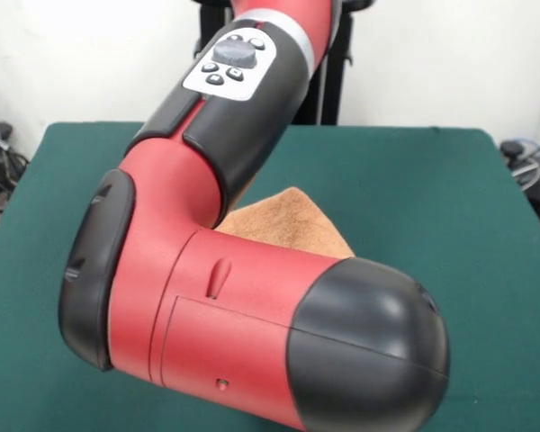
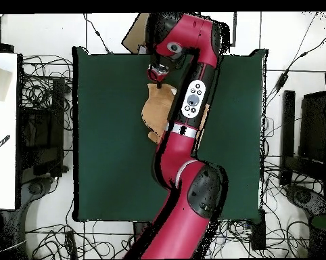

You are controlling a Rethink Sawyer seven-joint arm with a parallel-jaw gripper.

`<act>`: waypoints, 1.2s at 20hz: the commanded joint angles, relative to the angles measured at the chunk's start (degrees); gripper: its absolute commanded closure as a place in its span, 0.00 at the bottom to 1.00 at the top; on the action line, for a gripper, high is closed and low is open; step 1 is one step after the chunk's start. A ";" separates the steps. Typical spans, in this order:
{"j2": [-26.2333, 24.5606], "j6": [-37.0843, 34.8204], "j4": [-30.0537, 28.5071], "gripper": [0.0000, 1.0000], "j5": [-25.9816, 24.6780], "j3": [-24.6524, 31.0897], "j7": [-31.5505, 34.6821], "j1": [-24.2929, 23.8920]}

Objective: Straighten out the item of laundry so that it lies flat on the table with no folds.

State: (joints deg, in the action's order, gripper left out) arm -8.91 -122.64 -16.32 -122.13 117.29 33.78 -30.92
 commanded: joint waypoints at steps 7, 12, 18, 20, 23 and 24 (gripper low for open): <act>-0.25 3.72 6.99 1.00 -2.96 -1.09 20.10 1.12; -0.20 2.72 6.43 1.00 -1.78 -2.41 19.97 1.07; -0.12 2.53 5.96 1.00 -1.19 -3.40 19.52 1.08; -0.03 2.16 5.64 1.00 -0.53 -4.04 19.69 1.09; 0.02 1.75 5.00 1.00 0.89 -5.31 20.00 1.06; -0.08 1.83 4.96 1.00 1.17 -5.44 20.04 1.05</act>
State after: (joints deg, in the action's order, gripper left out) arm -8.91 -122.64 -16.19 -120.86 117.26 37.74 -30.79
